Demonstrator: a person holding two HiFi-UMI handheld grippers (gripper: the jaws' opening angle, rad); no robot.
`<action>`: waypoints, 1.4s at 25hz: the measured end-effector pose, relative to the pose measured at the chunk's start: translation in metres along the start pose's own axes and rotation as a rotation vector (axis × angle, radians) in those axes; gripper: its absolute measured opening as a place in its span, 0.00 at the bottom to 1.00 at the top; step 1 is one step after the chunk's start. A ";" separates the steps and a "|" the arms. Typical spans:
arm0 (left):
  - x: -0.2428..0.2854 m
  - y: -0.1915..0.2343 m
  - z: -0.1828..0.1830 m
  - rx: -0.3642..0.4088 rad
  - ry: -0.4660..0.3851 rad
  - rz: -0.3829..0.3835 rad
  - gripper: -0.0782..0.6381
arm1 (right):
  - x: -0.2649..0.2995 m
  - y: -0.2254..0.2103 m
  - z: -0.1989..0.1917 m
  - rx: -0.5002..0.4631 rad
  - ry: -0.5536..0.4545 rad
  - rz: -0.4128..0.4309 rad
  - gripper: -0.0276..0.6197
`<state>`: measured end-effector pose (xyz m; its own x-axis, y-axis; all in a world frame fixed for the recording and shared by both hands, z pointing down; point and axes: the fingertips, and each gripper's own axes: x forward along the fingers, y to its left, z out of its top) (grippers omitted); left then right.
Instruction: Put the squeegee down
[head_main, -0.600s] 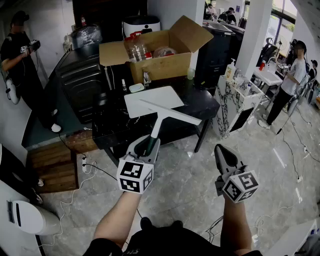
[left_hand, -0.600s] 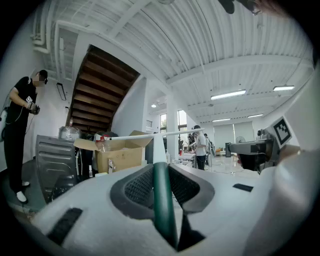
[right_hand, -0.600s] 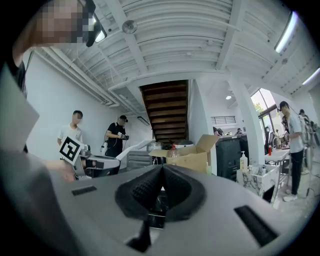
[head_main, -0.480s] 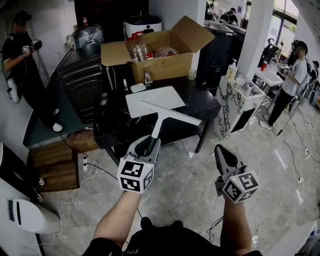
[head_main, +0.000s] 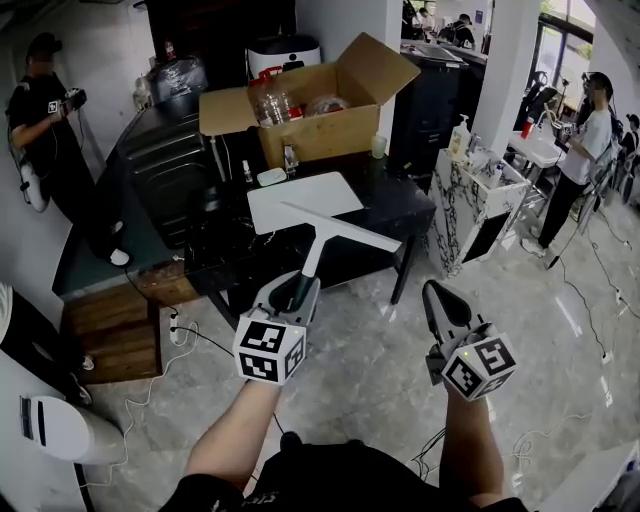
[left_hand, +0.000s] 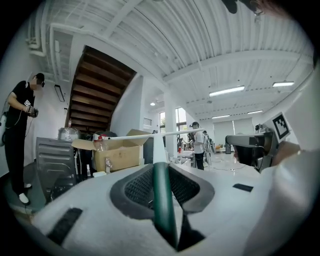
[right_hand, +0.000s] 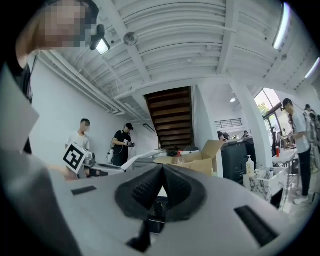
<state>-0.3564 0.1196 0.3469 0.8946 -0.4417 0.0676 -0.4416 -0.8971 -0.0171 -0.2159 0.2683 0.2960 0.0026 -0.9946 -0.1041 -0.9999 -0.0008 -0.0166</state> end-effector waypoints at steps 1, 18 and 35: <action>0.001 -0.007 0.001 0.006 -0.002 0.001 0.25 | -0.006 -0.002 0.002 0.002 -0.009 0.008 0.05; 0.028 -0.051 0.002 -0.026 -0.046 -0.006 0.25 | -0.042 -0.051 -0.020 0.078 0.063 -0.011 0.05; 0.238 0.057 0.009 -0.043 -0.060 -0.107 0.25 | 0.155 -0.155 -0.062 0.077 0.170 0.001 0.05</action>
<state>-0.1682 -0.0366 0.3534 0.9385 -0.3451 0.0071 -0.3452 -0.9381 0.0303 -0.0615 0.1082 0.3438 -0.0074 -0.9979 0.0649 -0.9956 0.0013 -0.0937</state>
